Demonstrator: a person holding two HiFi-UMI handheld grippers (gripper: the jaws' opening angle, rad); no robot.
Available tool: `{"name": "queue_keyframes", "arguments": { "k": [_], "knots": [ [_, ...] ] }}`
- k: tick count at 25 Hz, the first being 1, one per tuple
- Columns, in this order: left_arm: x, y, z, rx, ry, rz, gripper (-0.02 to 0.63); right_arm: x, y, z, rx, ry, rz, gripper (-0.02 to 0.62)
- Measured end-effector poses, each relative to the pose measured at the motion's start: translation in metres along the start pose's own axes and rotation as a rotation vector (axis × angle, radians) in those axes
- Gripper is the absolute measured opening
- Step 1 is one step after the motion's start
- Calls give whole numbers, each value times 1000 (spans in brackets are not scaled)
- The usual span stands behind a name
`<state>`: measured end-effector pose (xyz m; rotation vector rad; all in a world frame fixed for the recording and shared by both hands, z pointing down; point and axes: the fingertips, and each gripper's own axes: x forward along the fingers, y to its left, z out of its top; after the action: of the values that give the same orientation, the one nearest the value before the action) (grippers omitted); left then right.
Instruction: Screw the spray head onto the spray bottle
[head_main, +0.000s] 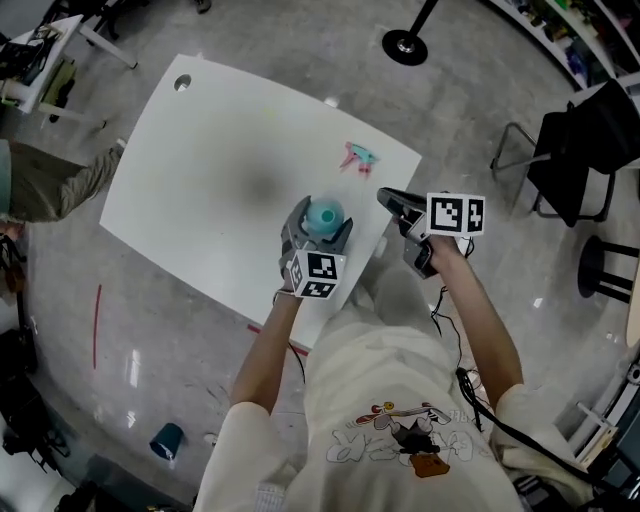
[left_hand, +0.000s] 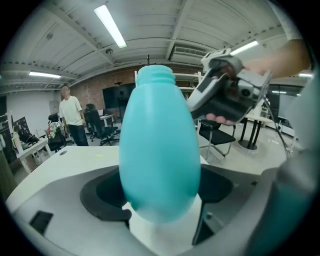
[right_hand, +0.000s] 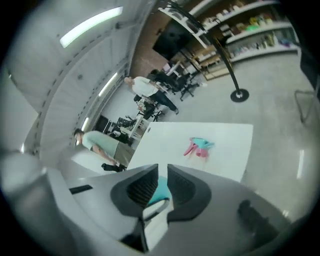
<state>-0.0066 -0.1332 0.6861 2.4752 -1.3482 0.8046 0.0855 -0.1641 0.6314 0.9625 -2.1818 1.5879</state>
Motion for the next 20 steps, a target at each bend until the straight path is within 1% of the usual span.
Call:
{"name": "queue_keyframes", "arguments": {
  "k": [1,4,6,7,9,11,12,14,16,20],
  "knots": [
    [-3,-2,1,-1,4,-5,413,11,-7,7,64,14,12,47],
    [-11,-8,3,3,5,-24,413,41,-32,22,215,57,9,97],
    [-13,-9,3,20,14,-30,413,61,-47,26,329,92,11,169],
    [-13,-11,2,35,20,-33,413,68,-56,26,357,112,-13,184],
    [-13,-14,2,62,27,-37,413,76,-75,25,352,152,-111,197],
    [-15,-18,3,65,25,-47,413,78,-92,24,340,183,-214,206],
    [-16,-21,4,64,23,-54,413,79,-98,24,344,194,-250,207],
    [-20,-24,3,66,24,-60,413,84,-104,23,370,217,-286,210],
    [-21,-25,1,70,31,-47,413,90,-109,23,391,248,-309,218],
    [-24,-20,0,69,42,-28,413,101,-118,16,360,325,-373,221]
  ]
}}
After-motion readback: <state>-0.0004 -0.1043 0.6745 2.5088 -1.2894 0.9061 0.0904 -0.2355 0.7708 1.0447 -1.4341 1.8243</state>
